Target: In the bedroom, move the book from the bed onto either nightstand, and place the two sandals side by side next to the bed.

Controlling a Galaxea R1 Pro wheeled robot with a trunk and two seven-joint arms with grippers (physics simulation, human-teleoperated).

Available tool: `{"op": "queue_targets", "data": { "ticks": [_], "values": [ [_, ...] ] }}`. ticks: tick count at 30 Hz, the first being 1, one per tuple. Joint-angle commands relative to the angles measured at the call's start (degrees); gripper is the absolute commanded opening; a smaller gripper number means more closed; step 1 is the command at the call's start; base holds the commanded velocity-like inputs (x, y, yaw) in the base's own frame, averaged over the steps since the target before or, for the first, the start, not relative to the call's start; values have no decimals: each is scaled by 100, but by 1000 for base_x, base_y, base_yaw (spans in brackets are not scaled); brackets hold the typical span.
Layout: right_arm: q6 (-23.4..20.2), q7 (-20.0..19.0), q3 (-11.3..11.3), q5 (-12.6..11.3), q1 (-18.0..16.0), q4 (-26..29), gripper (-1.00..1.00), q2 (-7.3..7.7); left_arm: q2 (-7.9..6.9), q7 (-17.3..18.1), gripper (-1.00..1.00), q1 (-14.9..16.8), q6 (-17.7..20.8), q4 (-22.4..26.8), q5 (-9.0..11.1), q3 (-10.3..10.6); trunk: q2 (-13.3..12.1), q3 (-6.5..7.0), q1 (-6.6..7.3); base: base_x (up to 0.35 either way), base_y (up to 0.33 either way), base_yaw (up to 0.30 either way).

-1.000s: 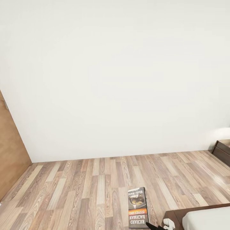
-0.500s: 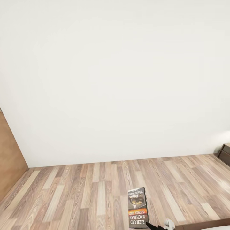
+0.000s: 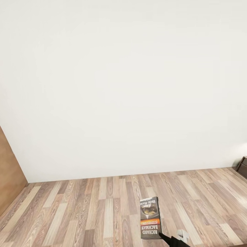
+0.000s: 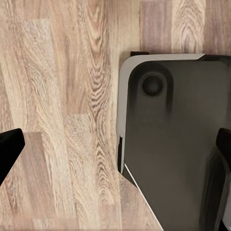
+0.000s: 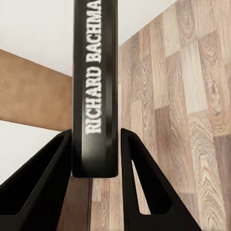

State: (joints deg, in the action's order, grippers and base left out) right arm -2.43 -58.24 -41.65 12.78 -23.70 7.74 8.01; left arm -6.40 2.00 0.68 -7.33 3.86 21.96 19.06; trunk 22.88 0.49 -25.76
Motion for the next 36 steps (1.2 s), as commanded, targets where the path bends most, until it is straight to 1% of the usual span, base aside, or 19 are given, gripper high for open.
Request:
{"op": "queue_targets", "data": {
  "ticks": [1, 27, 30, 36],
  "values": [
    [-26, -22, -42, 48, -2, 3, -100, -1, -2, 21, 100, 2, -18, -6, 60, 43, 4, -2, -2, 0, 0, 0],
    [-17, -24, -38, 50, -2, 5, -100, -1, -2, 19, 100, 4, -6, -6, 63, 48, 4, -2, -2, 0, 0, 0],
    [-21, -15, 54, 100, 97, 60, -100, 47, 17, 16, 100, 9, 48, -3, 70, 51, 4, -2, -2, 0, 0, 0],
    [-37, -3, 311, 168, 295, 132, -100, 127, 47, 9, 100, 35, 129, -1, 69, 53, 4, -2, -2, 0, 0, 0]
  ]
}}
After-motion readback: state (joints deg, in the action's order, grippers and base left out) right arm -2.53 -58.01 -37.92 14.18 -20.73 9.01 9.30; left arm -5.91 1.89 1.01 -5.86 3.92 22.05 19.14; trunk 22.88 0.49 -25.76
